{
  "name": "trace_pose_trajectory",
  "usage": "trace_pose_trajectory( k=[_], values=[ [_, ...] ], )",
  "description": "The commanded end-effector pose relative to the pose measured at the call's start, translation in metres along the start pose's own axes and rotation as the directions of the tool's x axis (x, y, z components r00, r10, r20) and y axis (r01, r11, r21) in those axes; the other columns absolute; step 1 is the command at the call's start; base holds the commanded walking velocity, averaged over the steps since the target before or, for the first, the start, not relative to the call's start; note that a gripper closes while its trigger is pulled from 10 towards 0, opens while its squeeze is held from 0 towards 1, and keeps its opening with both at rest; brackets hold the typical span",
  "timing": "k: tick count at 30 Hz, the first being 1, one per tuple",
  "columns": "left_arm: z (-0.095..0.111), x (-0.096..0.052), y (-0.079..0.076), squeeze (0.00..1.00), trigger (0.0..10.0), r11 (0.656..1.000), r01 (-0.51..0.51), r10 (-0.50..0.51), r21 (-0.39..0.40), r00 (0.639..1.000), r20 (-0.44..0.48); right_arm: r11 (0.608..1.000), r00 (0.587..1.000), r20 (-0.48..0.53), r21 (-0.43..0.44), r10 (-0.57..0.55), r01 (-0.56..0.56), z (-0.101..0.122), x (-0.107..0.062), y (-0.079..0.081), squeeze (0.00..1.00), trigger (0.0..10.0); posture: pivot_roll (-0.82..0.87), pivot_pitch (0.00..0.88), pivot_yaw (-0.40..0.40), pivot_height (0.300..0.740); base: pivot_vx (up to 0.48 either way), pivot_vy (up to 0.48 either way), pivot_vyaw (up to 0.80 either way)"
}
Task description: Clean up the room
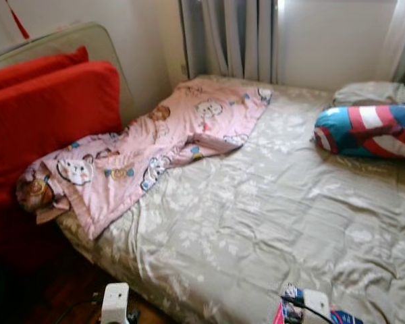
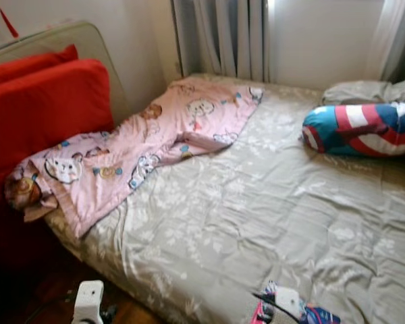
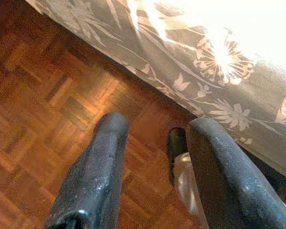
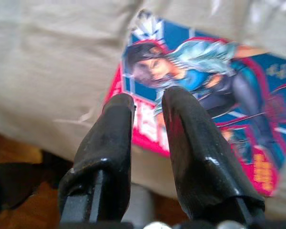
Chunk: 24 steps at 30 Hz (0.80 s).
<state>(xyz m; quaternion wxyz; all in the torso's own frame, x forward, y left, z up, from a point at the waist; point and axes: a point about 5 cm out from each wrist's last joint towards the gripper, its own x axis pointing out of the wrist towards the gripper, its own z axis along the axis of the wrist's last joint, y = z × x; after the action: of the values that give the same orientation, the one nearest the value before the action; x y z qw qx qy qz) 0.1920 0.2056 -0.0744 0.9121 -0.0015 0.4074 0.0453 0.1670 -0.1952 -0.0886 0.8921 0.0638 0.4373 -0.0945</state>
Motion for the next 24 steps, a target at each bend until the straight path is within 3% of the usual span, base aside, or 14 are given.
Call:
trace_pose_trajectory(
  k=[1, 9, 24],
  values=[
    [-0.0017, -0.0006, 0.0070, 0.00, 10.0, 1.000, -0.017, 0.018, 0.016, 1.000, -0.019, 1.000, 1.000, 0.001, 0.015, 0.022, -0.022, 0.0017, 0.0011, 0.0100, 0.00, 10.0, -0.01, 0.000, 0.042, 0.740, 0.000, 0.000, 0.00],
    [-0.0085, -0.0031, 0.0137, 0.00, 10.0, 1.000, -0.024, 0.024, 0.011, 0.999, -0.044, 1.000, 1.000, 0.001, 0.025, 0.016, -0.016, 0.0013, 0.0010, 0.0099, 0.00, 10.0, -0.01, 0.000, 0.040, 0.740, 0.000, 0.000, 0.00],
    [-0.0063, -0.0016, 0.0090, 0.00, 10.0, 1.000, -0.017, 0.018, 0.015, 0.999, -0.046, 0.999, 1.000, -0.007, 0.041, 0.012, -0.011, 0.0006, 0.0011, 0.0102, 0.00, 10.0, 0.00, 0.000, 0.042, 0.740, 0.000, 0.000, 0.00]
  ],
)
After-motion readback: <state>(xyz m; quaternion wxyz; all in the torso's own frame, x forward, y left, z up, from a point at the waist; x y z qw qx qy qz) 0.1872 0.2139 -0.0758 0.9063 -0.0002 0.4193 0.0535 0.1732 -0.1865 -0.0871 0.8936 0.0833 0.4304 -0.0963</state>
